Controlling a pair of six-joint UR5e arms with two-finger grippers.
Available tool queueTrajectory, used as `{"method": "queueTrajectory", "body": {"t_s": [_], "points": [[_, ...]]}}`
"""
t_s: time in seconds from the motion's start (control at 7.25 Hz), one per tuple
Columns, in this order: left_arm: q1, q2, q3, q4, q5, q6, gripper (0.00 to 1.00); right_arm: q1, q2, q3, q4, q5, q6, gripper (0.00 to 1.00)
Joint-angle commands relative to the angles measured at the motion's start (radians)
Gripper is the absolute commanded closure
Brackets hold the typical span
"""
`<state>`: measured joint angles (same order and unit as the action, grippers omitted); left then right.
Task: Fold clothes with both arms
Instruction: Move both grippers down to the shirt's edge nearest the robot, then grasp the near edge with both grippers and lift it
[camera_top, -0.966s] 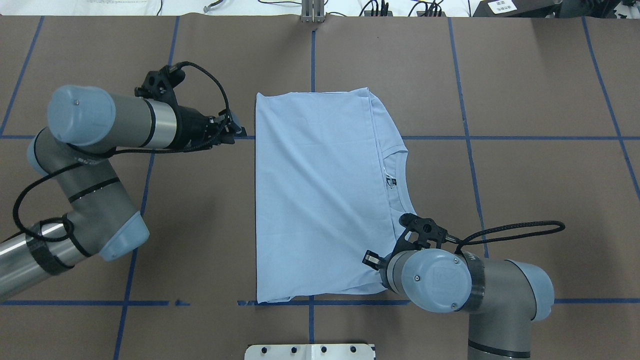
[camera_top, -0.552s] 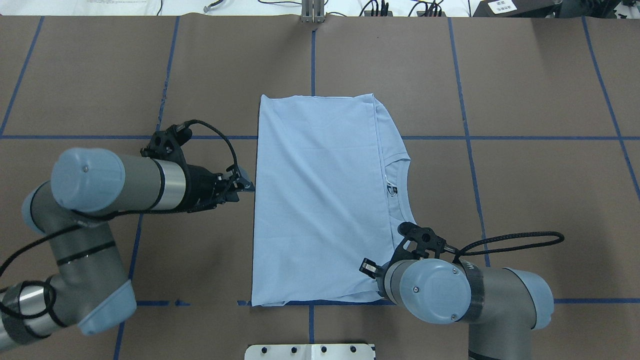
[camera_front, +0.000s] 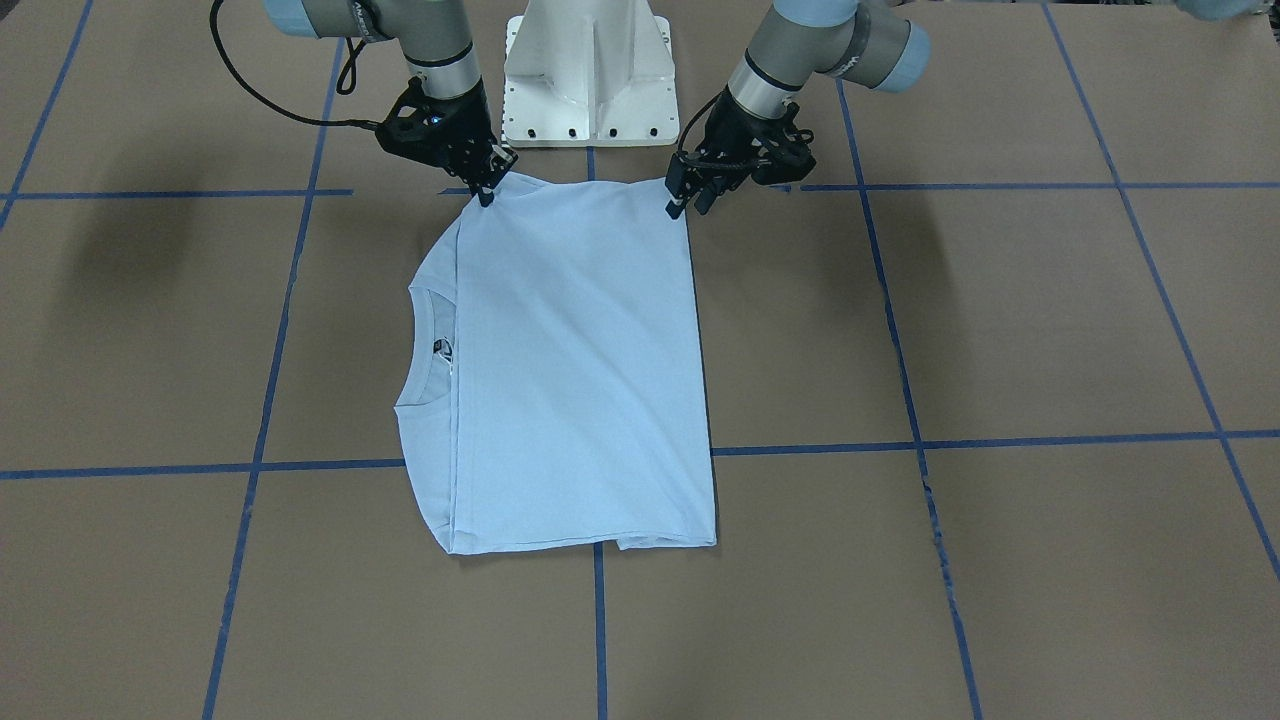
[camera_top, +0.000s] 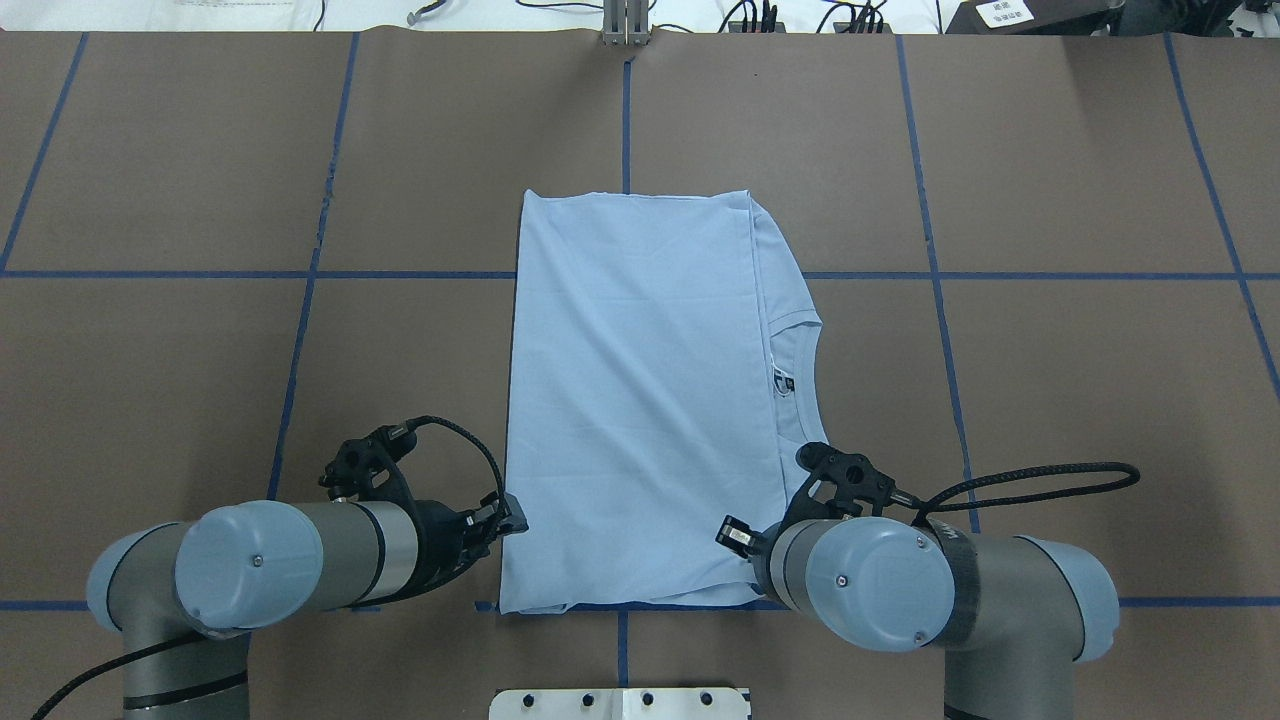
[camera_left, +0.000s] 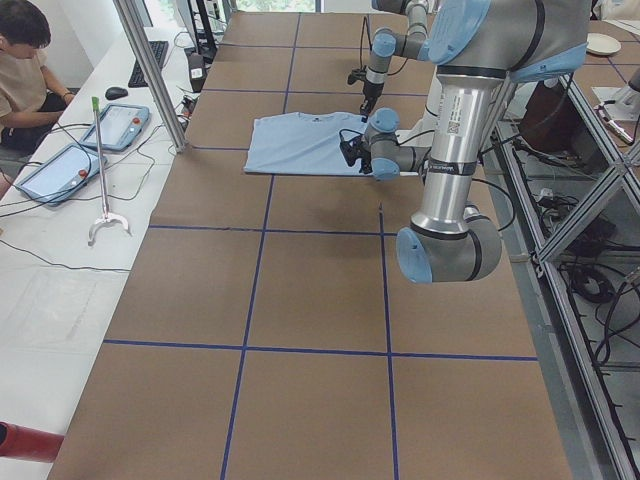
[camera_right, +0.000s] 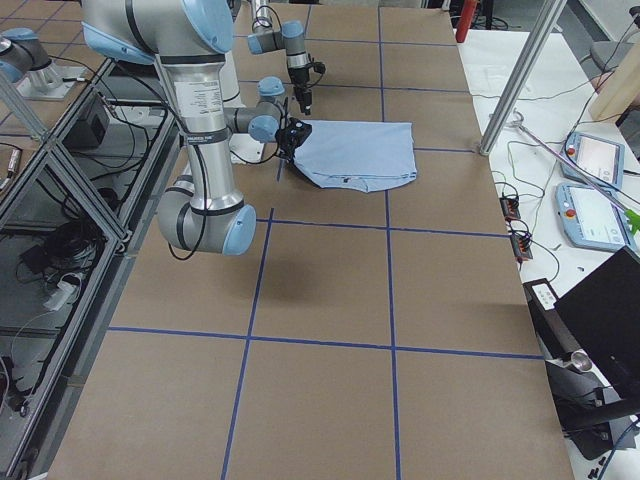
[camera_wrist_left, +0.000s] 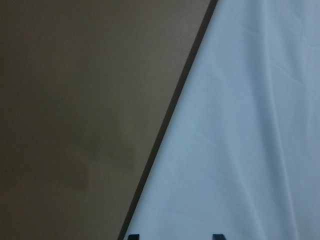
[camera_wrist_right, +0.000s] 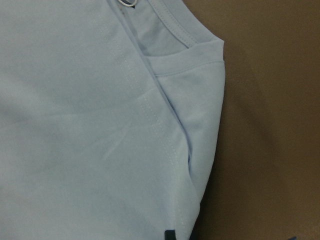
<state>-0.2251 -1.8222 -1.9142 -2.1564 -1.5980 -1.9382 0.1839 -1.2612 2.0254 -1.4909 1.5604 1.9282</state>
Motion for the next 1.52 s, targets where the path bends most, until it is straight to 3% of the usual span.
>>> {"method": "queueTrajectory", "body": {"t_s": [0.0,0.55,0.69,0.83,0.97,1.38], "points": [[0.048,0.001,0.001,0.015,0.007,-0.037,0.42,0.000,-0.001,0.001,0.000,-0.002,0.000,1.00],[0.089,0.000,0.003,0.050,0.007,-0.053,0.48,-0.001,-0.001,0.001,0.000,-0.002,0.000,1.00],[0.089,0.001,0.000,0.050,0.007,-0.056,0.66,-0.001,-0.001,0.001,0.000,-0.002,-0.001,1.00],[0.092,0.001,0.004,0.050,0.007,-0.061,0.94,-0.001,-0.001,0.001,0.000,-0.002,-0.002,1.00],[0.095,0.001,0.004,0.050,0.007,-0.061,1.00,-0.001,-0.001,0.001,0.000,0.000,-0.002,1.00],[0.092,0.000,-0.070,0.052,0.001,-0.071,1.00,-0.003,0.003,0.021,0.001,-0.003,0.000,1.00]]}}
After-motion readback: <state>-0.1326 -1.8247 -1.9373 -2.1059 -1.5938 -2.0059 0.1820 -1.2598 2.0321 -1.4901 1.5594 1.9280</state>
